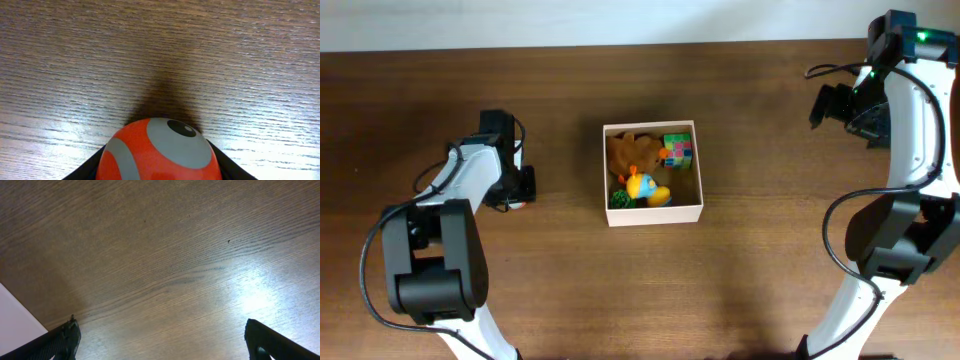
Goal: Pack container
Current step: 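Lower and close the left gripper on the red ball, then lift the red ball and carry it right over the box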
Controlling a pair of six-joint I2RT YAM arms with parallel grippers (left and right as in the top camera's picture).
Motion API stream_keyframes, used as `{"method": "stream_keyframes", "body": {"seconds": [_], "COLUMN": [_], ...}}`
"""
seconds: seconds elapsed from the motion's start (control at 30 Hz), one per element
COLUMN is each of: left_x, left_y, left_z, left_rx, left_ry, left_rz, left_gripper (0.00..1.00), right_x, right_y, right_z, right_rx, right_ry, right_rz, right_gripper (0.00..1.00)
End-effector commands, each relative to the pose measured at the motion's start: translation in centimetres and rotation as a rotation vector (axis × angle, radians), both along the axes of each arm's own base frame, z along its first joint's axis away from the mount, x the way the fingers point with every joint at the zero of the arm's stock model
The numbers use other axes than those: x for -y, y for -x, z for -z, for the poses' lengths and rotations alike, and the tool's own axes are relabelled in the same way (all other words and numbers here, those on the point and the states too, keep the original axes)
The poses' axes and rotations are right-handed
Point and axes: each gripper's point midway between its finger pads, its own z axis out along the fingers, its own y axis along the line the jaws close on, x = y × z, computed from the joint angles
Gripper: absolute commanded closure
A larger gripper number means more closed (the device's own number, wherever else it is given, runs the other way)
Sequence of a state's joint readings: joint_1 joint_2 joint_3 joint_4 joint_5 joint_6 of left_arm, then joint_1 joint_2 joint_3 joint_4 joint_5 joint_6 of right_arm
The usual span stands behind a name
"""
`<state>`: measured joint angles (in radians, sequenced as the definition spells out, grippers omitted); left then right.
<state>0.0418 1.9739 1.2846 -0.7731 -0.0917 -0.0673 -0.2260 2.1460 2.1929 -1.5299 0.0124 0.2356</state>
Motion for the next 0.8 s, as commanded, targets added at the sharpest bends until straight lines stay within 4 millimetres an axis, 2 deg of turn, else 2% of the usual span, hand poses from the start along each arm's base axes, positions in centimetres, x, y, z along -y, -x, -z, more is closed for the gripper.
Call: {"method": "stream_keyframes", "body": {"seconds": [0.0,0.13,0.23,0.5,0.63,0.77], "left_x": [0.1,0.3,0.4,0.7,1.8,4.3], "left_y": [0.2,-0.1,-0.7,-2.6,-3.4,-4.1], "left_z": [0.3,-0.3,-1.5,-6.4,-9.0,-11.3], "left_rx": [-0.008,-0.006,-0.003,0.016,0.034,0.062], "left_ry": [0.01,0.022,0.029,0.053,0.11,0.192], "left_rz": [0.0,-0.015,-0.017,-0.013,-0.004,0.094], "left_gripper": [0.5,0.51,0.53,0.54,0.54,0.54], "right_x": [0.2,0.2,0.2,0.2,0.2,0.2], "right_y": [-0.2,-0.2,-0.2,-0.2,-0.2,-0.2], "right_z": [-0.7,-0.7,-0.7,-0.7,-0.7,-0.7], "right_rx": [0.022,0.022,0.022,0.022,0.022,0.022], "right_ry": [0.003,0.003,0.003,0.003,0.003,0.003], "right_rz": [0.005,0.005,0.005,0.005,0.005,0.005], "right_gripper": [0.01,0.01,0.01,0.01,0.01,0.01]}}
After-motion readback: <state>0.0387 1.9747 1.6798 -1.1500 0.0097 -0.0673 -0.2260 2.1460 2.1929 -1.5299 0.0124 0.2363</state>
